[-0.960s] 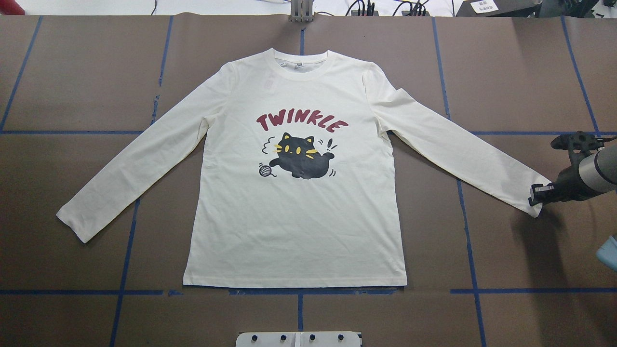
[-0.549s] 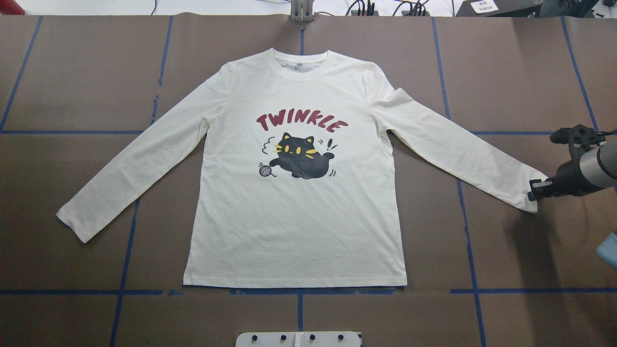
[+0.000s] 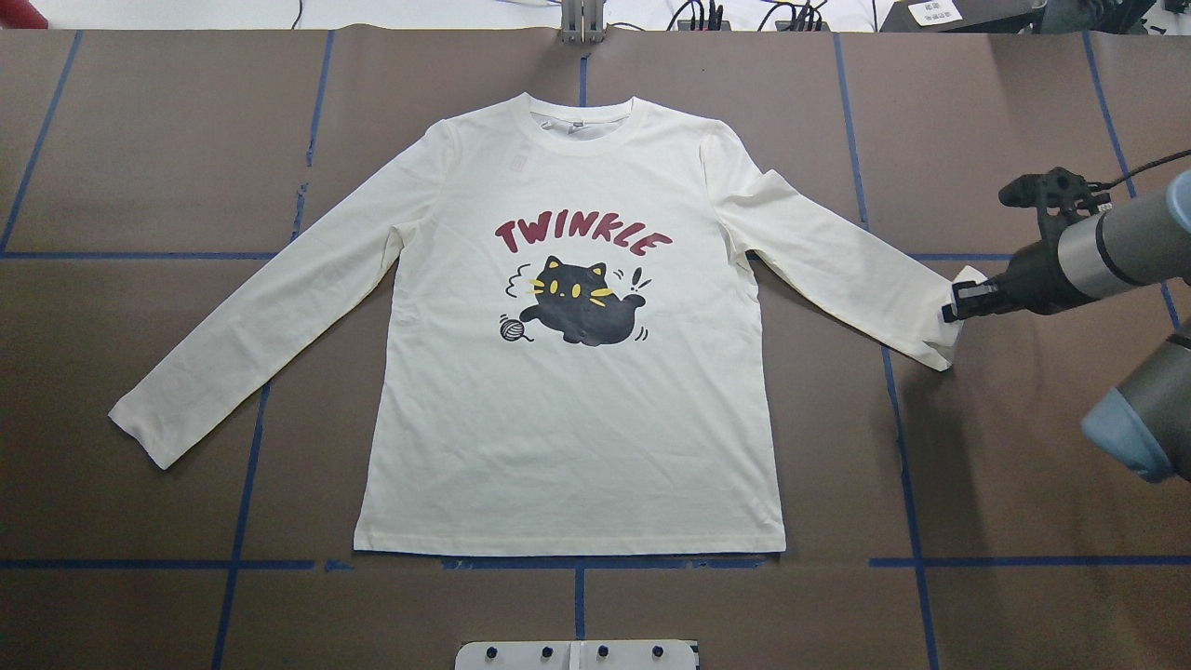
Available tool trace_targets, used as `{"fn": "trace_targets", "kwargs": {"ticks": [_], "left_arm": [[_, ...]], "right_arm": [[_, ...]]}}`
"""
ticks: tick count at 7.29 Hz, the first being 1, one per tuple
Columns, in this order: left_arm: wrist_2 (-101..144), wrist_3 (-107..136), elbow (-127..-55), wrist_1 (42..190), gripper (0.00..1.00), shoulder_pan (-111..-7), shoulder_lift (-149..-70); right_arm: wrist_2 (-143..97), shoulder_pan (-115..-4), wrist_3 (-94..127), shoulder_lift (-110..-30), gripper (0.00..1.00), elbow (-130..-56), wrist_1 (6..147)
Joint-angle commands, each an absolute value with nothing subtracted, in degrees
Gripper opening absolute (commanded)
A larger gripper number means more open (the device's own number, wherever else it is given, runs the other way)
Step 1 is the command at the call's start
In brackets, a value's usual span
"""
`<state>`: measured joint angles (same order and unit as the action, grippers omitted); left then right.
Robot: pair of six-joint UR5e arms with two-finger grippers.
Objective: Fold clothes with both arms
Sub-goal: 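Carry the grasped sleeve with the right gripper across the shirt toward the collar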
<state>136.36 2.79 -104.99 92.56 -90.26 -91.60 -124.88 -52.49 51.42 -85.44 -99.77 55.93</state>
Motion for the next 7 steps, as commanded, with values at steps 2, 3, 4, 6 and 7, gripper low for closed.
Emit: {"fn": "trace_targets", "kwargs": {"ticks": [2, 3, 4, 6, 7], "left_arm": [[136.32, 2.72, -105.29, 92.72, 1.00, -90.26, -91.67], [136.32, 2.72, -105.29, 92.72, 1.00, -90.26, -91.76], [136.23, 2.64, -105.12, 92.72, 1.00, -90.26, -91.84], [136.23, 2.72, -105.12, 92.72, 1.00, -90.26, -92.02], [136.23, 2.81, -105.12, 92.72, 1.00, -90.26, -92.02]], "right_arm": [[-124.98, -53.87, 59.47, -62.40, 0.00, -88.64, 55.99], [-124.98, -53.88, 61.68, -52.74, 0.00, -81.55, 55.90], [-124.98, -53.79, 61.87, -43.60, 0.00, -73.64, 55.90], [-124.81, -51.61, 61.88, -24.53, 0.00, -55.73, 55.64], [-121.85, -46.98, 61.79, -21.39, 0.00, -52.85, 55.46]]}}
